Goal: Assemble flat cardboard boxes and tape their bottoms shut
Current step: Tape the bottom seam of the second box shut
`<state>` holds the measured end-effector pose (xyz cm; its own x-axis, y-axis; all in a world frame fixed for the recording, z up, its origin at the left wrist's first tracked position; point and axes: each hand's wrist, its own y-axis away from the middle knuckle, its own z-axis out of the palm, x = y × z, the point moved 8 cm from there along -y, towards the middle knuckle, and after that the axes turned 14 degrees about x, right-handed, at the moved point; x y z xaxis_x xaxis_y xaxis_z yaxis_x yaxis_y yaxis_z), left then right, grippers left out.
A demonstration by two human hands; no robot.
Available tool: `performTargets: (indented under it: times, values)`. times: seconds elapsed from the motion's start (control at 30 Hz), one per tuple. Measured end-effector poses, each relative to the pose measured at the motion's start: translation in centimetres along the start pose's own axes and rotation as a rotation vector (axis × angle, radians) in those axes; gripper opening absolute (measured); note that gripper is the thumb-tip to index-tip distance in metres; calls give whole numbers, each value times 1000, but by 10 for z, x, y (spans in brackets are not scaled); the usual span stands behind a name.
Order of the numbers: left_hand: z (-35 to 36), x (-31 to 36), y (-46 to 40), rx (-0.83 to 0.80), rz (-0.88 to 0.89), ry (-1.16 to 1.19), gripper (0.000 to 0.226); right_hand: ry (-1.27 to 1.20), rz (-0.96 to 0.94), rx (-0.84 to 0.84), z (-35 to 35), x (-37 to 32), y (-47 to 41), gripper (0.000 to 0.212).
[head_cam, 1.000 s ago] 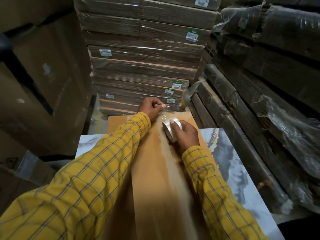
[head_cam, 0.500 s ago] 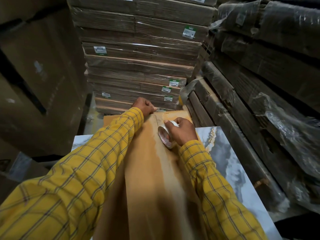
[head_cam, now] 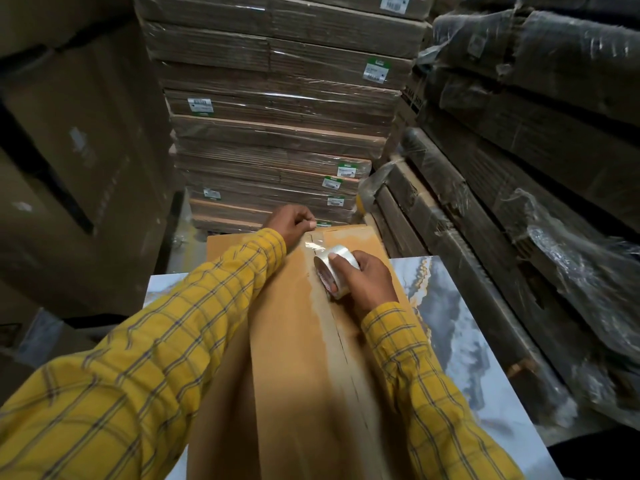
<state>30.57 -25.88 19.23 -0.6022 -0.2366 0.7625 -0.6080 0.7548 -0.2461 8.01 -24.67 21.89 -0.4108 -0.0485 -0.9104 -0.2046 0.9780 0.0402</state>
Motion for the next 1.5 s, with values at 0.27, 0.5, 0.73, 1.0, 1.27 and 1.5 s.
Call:
performTargets:
  times: [0.27,0.5,0.73,1.0,1.27,1.5]
  values:
    - [-2,11,17,-56,135,-141,13,14,-19,-8,-9,2,14,32]
    - [-3,23,21,42,55,-280,19,208,-33,-13,-21,3,18,48]
    - [-6,17,28,2,113,-251,34,50,13,0,-27,4,26,36]
    - [-6,16,26,-28,94,-233,31,289,-14,-23,-18,-17,29,49]
    - [-6,22,33,-59,115,-277,37,128,-5,-13,-31,12,51,47]
    - [-9,31,40,-83,234,-337,37,-107,36,-73,-36,30,77,34]
